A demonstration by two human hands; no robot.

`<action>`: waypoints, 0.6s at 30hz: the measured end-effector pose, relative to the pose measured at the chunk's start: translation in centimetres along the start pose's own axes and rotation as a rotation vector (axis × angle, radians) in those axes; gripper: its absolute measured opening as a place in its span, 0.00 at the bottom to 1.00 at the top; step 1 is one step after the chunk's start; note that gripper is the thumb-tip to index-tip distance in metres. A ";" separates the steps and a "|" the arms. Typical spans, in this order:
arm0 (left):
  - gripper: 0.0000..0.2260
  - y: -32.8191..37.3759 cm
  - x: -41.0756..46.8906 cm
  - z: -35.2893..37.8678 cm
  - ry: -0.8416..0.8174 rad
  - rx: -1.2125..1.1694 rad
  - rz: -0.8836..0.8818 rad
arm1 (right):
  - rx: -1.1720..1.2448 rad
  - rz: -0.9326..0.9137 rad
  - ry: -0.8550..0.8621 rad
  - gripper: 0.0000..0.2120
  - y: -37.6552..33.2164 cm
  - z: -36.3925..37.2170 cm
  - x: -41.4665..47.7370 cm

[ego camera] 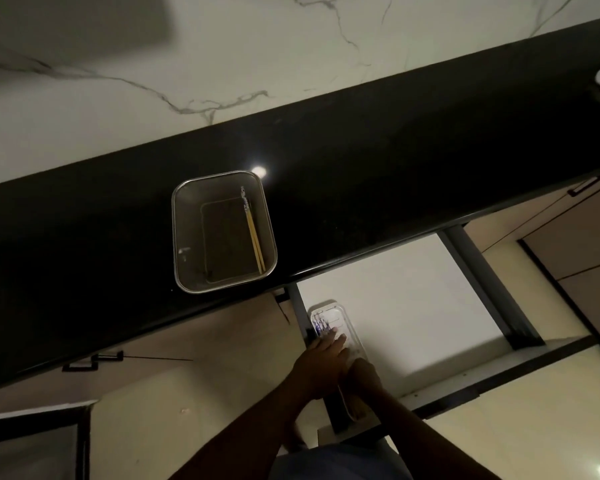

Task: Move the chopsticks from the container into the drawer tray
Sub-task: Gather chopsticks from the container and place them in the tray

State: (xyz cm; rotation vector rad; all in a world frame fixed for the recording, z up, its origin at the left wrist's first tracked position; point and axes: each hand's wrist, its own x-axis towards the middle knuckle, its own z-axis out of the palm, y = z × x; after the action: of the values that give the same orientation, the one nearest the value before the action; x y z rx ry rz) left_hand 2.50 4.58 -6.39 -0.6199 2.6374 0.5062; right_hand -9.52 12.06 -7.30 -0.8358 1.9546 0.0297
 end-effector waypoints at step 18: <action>0.20 -1.5 1.8 1.4 -0.165 0.226 0.022 | -0.174 -0.114 0.125 0.24 0.5 0.5 0.2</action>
State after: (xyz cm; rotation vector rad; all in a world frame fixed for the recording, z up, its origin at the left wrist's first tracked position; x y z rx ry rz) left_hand 2.13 3.25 -8.76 -0.4587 2.4995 0.2477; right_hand -9.49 12.47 -7.89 -1.0843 2.0386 0.0828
